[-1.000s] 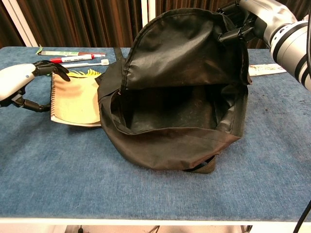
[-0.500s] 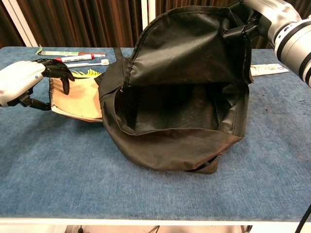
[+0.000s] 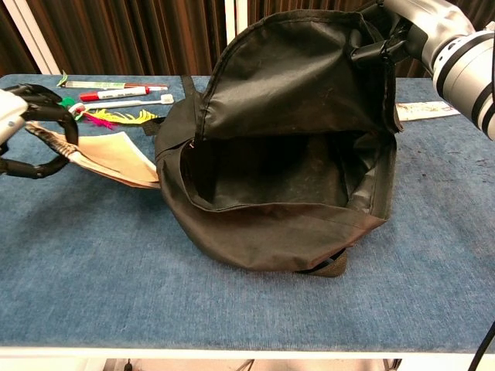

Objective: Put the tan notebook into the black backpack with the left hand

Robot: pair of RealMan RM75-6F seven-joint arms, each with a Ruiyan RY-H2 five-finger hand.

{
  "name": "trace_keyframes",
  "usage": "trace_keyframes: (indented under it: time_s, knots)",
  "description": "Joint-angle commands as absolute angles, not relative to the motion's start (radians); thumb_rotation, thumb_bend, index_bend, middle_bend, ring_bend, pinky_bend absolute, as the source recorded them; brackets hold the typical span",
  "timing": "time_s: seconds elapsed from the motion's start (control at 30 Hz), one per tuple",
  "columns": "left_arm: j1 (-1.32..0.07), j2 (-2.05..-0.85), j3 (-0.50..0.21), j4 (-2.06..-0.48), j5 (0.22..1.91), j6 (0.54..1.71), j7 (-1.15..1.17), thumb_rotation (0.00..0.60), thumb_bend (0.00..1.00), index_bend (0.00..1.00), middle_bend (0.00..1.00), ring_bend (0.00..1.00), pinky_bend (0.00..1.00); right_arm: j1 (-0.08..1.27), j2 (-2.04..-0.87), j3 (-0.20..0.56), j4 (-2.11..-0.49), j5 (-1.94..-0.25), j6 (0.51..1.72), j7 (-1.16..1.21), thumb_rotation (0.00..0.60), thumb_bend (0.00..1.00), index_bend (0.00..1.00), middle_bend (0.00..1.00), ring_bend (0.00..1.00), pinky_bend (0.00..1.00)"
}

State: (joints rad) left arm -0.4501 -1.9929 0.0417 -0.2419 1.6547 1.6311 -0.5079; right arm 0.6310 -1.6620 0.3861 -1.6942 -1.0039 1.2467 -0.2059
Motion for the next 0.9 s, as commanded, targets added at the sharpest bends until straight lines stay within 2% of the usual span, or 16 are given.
trace_keyframes:
  time_s: [0.03, 0.17, 0.33, 0.47, 0.9]
  knots:
    - [-0.421, -1.976, 0.042, -0.245, 1.655, 1.699, -0.493, 0.6, 0.41, 0.71, 0.6, 0.45, 0.26, 0.635, -1.662, 0.39, -1.695, -1.002, 1.247, -0.209, 0.6, 0.58, 0.72, 0.59, 0.38, 0.24]
    - [-0.408, -1.959, 0.037, -0.255, 1.658, 1.798, -0.472, 0.6, 0.4, 0.73, 0.66, 0.51, 0.33, 0.647, -1.667, 0.406, -1.696, -0.992, 1.244, -0.213, 0.6, 0.58, 0.72, 0.59, 0.38, 0.24]
    - [-0.418, -1.937, 0.049, -0.277, 1.689, 1.926, -0.422, 0.6, 0.4, 0.73, 0.68, 0.54, 0.42, 0.67, -1.68, 0.431, -1.705, -0.974, 1.239, -0.219, 0.6, 0.58, 0.72, 0.59, 0.38, 0.24]
    - [-0.46, -1.929, 0.065, -0.305, 1.733, 2.021, -0.367, 0.6, 0.4, 0.73, 0.69, 0.54, 0.43, 0.687, -1.69, 0.459, -1.703, -0.953, 1.243, -0.223, 0.6, 0.58, 0.72, 0.59, 0.38, 0.24]
    - [-0.645, -1.946, 0.128, -0.426, 1.896, 2.11, -0.172, 0.6, 0.4, 0.73, 0.69, 0.54, 0.44, 0.732, -1.698, 0.518, -1.723, -0.895, 1.244, -0.227, 0.6, 0.58, 0.72, 0.59, 0.38, 0.24]
